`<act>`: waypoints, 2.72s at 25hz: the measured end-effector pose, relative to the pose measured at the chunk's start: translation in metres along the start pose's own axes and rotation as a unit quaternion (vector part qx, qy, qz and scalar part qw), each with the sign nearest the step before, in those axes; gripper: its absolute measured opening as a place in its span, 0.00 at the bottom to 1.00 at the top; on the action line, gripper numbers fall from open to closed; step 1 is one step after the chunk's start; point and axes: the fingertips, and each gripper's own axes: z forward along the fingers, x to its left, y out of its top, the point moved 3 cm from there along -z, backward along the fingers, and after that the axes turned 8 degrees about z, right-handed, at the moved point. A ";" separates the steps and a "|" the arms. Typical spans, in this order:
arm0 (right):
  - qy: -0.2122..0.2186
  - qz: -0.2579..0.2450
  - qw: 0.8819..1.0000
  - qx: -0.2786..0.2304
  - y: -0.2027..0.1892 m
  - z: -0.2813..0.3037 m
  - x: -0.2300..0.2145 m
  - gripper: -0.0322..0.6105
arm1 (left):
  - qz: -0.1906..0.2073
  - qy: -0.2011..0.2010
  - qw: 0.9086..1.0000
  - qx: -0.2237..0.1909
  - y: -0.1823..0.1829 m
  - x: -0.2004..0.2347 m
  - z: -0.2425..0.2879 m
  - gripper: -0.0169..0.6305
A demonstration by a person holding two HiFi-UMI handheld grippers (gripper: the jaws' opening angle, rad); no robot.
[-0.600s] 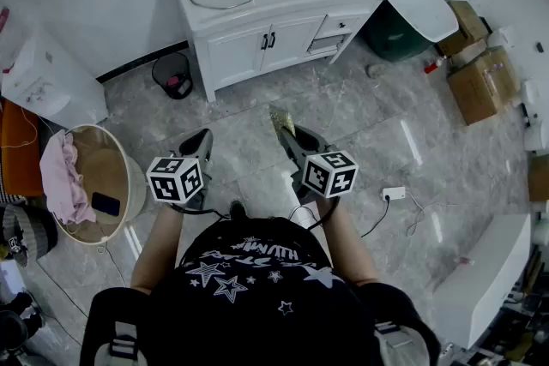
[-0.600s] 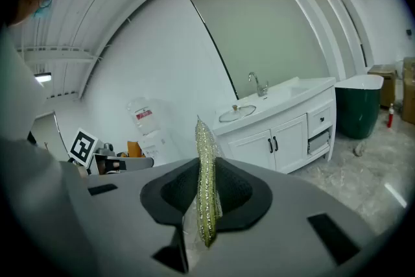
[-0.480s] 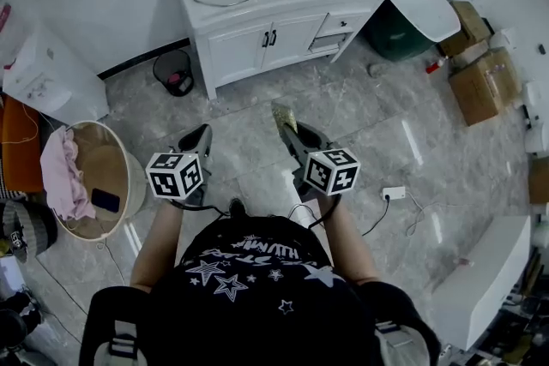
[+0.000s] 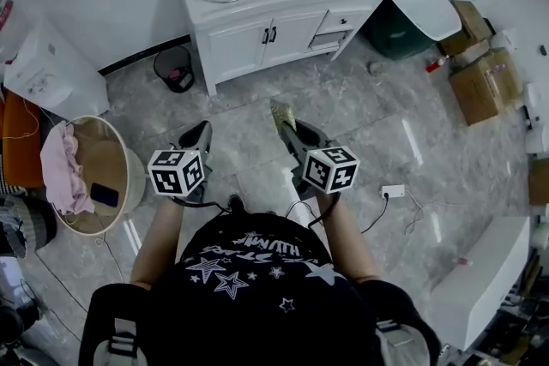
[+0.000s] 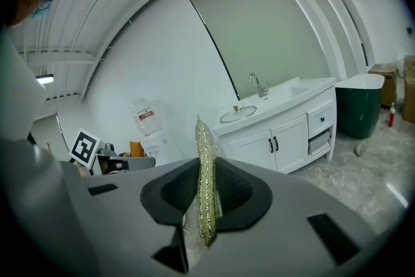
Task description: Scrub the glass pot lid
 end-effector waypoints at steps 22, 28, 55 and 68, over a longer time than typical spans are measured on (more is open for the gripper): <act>-0.036 0.025 0.999 0.002 -0.001 0.028 -0.021 0.16 | -0.009 -0.004 1.000 0.011 -0.002 0.038 0.012 0.04; -0.017 0.024 0.999 0.015 0.020 0.070 -0.044 0.16 | -0.018 0.024 0.999 0.015 0.006 0.058 0.033 0.04; 0.072 0.026 0.995 0.064 0.196 0.249 -0.202 0.16 | -0.057 0.142 0.988 0.009 0.135 0.120 0.233 0.04; 0.103 0.037 0.992 0.066 0.227 0.273 -0.233 0.16 | -0.059 0.172 0.983 0.000 0.163 0.112 0.267 0.04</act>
